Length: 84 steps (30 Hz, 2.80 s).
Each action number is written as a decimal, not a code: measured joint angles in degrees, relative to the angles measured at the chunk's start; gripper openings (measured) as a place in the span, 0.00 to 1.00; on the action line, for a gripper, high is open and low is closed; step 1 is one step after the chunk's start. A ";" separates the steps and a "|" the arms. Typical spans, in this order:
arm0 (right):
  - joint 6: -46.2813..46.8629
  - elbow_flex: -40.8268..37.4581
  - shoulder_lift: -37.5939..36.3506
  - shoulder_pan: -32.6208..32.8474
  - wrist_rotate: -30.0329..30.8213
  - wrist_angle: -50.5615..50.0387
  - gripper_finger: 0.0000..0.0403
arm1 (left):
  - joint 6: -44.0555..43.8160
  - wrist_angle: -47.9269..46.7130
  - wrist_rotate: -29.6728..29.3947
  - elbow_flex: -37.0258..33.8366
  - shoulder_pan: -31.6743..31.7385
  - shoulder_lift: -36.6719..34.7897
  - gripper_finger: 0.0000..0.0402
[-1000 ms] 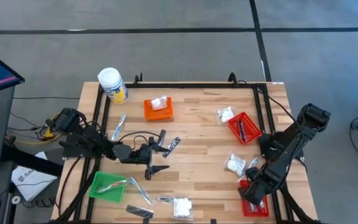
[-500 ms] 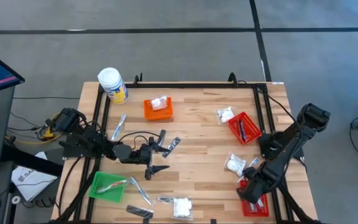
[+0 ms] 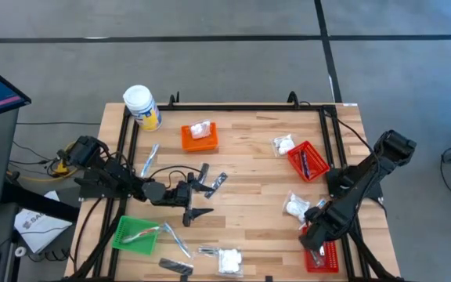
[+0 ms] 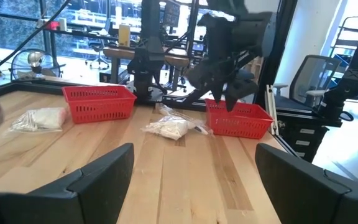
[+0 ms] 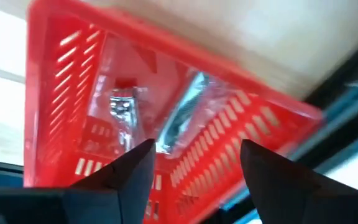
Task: Pick & Place Travel size toiletries
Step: Put the black comb into the top red basket
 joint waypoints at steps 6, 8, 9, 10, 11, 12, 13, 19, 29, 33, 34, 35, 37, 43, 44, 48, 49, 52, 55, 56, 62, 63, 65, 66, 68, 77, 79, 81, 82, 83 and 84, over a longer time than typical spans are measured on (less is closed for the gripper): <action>-6.65 12.48 -0.02 -2.07 8.96 -23.02 0.57 | -0.02 -0.24 -0.03 0.00 0.00 0.00 0.82; -8.94 17.37 -0.02 -2.32 17.15 -29.71 0.57 | -0.02 -0.52 -0.03 0.00 0.00 0.00 0.82; -10.36 19.56 -0.02 -2.34 22.35 -31.98 0.56 | -0.08 -0.79 -0.03 0.00 0.00 0.00 0.82; -11.99 21.66 -0.02 -2.34 27.48 -33.36 0.56 | -0.20 -1.16 -0.03 0.00 0.00 0.00 0.82; -13.54 23.45 -0.04 -2.31 32.51 -34.04 0.56 | -0.20 -1.46 -0.03 0.00 0.09 0.00 0.82; -15.09 24.77 -0.04 -2.24 37.15 -34.16 0.56 | -0.26 -1.67 -0.03 0.00 0.17 0.00 0.82; -16.63 25.88 -0.04 -2.23 41.10 -34.08 0.56 | -0.58 -1.86 -0.04 0.01 0.24 0.00 0.82; -25.71 27.63 0.04 -4.78 50.77 -29.15 0.56 | -1.76 -2.95 -0.03 0.02 0.44 0.00 0.82; -41.65 22.07 0.22 -10.90 61.13 -13.56 0.56 | -6.26 -7.26 -1.86 0.04 1.54 0.00 0.82; -51.30 16.82 0.24 -13.68 64.55 -0.74 0.56 | -8.19 -10.13 -2.19 0.04 2.87 0.00 0.82; -53.98 15.38 0.24 -14.54 64.73 3.11 0.55 | -8.56 -10.60 -2.24 0.04 3.12 0.00 0.82; -56.87 13.77 0.24 -15.49 64.80 7.02 0.55 | -8.80 -11.33 -2.66 0.04 3.38 0.00 0.82; -63.03 10.35 0.24 -17.58 64.44 15.85 0.55 | -9.02 -12.89 -3.34 0.04 3.99 0.00 0.82; -81.60 0.76 0.19 -24.34 59.29 45.29 0.52 | -9.05 -15.58 -3.65 0.04 5.84 0.00 0.82; -84.05 -0.74 0.05 -25.37 57.77 50.10 0.51 | -9.05 -15.69 -3.67 0.04 6.14 0.00 0.82; -91.16 -7.50 -0.02 -29.57 50.87 69.49 0.44 | -9.03 -15.79 -3.68 0.04 7.00 0.00 0.81; -92.29 -9.30 -0.02 -30.53 49.08 74.11 0.41 | -8.98 -15.79 -3.68 0.04 7.15 0.00 0.80; -94.90 -14.96 -0.02 -32.94 45.20 88.17 0.34 | -8.55 -15.79 -3.68 0.04 7.23 0.00 0.74; -95.40 -19.20 0.20 -34.45 39.40 98.67 0.28 | -7.65 -15.79 -3.67 0.04 7.23 0.00 0.66; -95.39 -19.86 0.20 -34.55 38.15 100.27 0.26 | -7.63 -15.79 -3.66 0.04 7.40 0.00 0.63; -98.20 -20.33 0.22 -32.44 37.31 101.34 0.21 | -7.52 -16.17 -3.58 0.02 9.72 0.00 0.37; -98.46 -20.33 0.22 -32.15 37.38 101.16 0.21 | -7.50 -16.19 -3.54 0.02 10.27 0.00 0.33; -98.64 -20.33 0.24 -32.08 38.90 100.99 0.19 | -7.07 -16.51 -3.45 0.03 11.64 0.00 0.23; -98.63 -20.33 0.24 -32.11 40.28 100.80 0.18 | -6.32 -16.94 -3.44 0.02 12.50 0.00 0.18; -98.17 -20.33 0.24 -32.16 42.80 99.28 0.16 | -6.13 -18.86 -3.47 0.17 14.30 0.00 0.07; -93.85 -20.33 0.26 -32.29 46.66 93.18 0.02 | -5.49 -32.38 -3.02 4.13 20.16 0.00 0.00; -93.69 -20.33 0.28 -32.24 46.64 93.16 0.01 | -4.58 -32.66 -3.02 4.48 20.47 0.00 0.00; -93.68 -20.33 0.26 -32.24 46.64 92.86 0.00 | -4.48 -33.08 -3.08 4.66 20.70 0.00 0.00; -93.45 -20.33 0.27 -32.27 46.64 92.24 0.01 | -4.48 -33.20 -3.25 4.66 20.70 0.00 0.00; -93.13 -20.33 0.26 -32.42 46.64 91.35 0.01 | -4.48 -33.43 -3.57 4.66 20.70 0.00 0.00; -92.79 -20.33 0.28 -32.52 46.66 90.44 0.01 | -4.46 -33.64 -3.95 4.66 20.70 0.00 0.00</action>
